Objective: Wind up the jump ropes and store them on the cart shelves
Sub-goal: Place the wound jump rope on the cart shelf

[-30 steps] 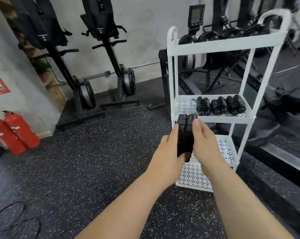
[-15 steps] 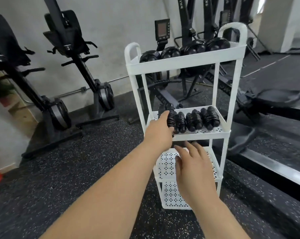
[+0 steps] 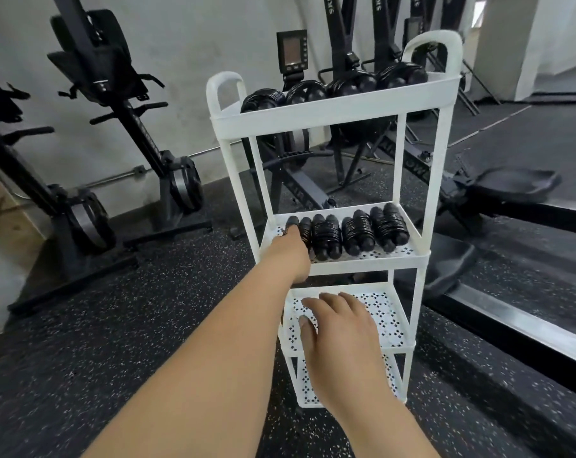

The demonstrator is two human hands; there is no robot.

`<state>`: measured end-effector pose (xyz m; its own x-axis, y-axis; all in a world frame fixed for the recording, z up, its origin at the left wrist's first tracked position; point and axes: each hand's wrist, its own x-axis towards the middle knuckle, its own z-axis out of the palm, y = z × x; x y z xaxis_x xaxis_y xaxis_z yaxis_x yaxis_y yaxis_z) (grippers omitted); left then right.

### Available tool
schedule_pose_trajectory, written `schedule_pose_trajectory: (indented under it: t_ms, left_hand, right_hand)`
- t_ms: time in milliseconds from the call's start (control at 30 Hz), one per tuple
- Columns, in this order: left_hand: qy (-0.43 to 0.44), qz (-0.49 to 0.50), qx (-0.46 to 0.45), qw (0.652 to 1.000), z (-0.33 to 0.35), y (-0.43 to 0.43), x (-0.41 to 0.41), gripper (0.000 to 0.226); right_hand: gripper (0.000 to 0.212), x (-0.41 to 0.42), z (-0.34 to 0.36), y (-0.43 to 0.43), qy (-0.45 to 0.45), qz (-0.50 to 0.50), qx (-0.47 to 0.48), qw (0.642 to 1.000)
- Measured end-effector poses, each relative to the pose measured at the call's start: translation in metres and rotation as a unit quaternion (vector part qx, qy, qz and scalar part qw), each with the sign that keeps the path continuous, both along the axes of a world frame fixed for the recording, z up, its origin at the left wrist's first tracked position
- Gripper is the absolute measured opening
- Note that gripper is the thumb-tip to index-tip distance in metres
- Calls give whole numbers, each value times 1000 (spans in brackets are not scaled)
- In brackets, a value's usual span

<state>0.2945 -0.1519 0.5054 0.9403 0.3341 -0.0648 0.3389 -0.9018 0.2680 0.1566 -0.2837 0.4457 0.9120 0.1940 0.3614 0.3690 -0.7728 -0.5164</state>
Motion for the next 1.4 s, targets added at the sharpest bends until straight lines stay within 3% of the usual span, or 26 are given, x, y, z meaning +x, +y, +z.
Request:
schedule_pose_trajectory:
  t_ms: [100, 233, 333, 533, 633, 867, 1100, 1400]
  left_hand:
    - [-3, -19, 4, 1000, 1, -1, -15, 78]
    - [-90, -93, -4, 992, 12, 7, -67, 55]
    - [-121, -112, 31, 986, 11, 27, -130, 51]
    - [-18, -63, 170, 983, -6, 86, -274, 59]
    - [18, -11, 189, 982, -20, 116, -345, 62]
    - [75, 110, 161, 978, -55, 178, -494, 65]
    - [75, 208, 92, 971, -108, 228, -612, 61]
    - [110, 306, 2, 946, -197, 256, -731, 57]
  right_hand:
    - [36, -3, 2, 2, 19, 8, -7, 1000]
    - [39, -14, 7, 10, 47, 36, -34, 998]
    - [41, -29, 8, 22, 55, 65, -70, 994]
    - [45, -81, 5, 65, 67, 156, -150, 974]
    - [45, -123, 2, 95, 54, 219, -176, 958]
    - [51, -237, -19, 172, -2, 359, -218, 907]
    - [47, -322, -61, 234, -58, 452, -270, 848]
    - [55, -418, -119, 310, -77, 558, -374, 736]
